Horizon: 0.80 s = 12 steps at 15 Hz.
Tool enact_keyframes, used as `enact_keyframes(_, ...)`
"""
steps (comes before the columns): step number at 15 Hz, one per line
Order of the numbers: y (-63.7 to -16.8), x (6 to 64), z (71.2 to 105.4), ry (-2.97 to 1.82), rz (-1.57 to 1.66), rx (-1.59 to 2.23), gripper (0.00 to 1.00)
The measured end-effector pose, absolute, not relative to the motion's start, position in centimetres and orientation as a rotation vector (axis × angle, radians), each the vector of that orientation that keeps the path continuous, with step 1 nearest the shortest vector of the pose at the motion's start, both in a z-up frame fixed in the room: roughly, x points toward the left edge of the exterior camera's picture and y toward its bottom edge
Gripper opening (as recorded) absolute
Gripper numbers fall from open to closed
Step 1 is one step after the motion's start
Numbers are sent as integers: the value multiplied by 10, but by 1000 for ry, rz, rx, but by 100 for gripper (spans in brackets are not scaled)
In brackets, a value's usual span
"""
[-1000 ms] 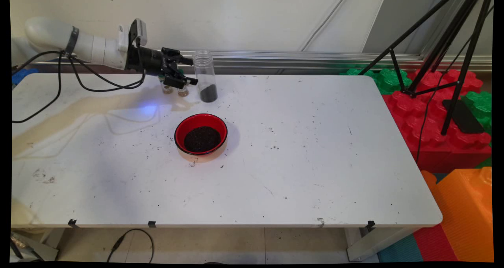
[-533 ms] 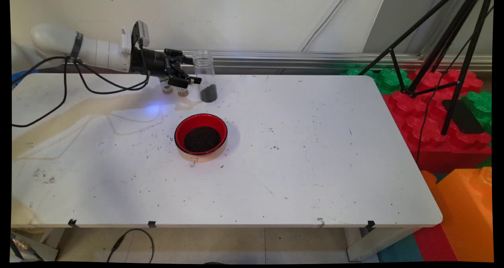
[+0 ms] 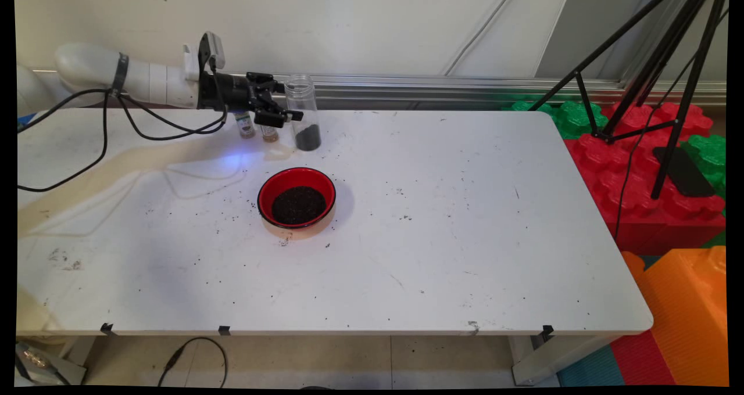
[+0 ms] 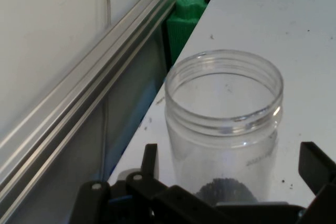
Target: Pick up the black seasoning powder from the table
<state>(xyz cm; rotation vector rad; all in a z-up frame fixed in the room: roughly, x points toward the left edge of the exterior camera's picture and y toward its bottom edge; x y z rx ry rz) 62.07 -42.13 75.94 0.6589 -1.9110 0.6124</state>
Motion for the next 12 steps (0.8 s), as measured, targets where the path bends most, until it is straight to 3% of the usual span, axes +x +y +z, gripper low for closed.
enact_keyframes(12, -428, 613, 749, -1854, 629, 671, 100)
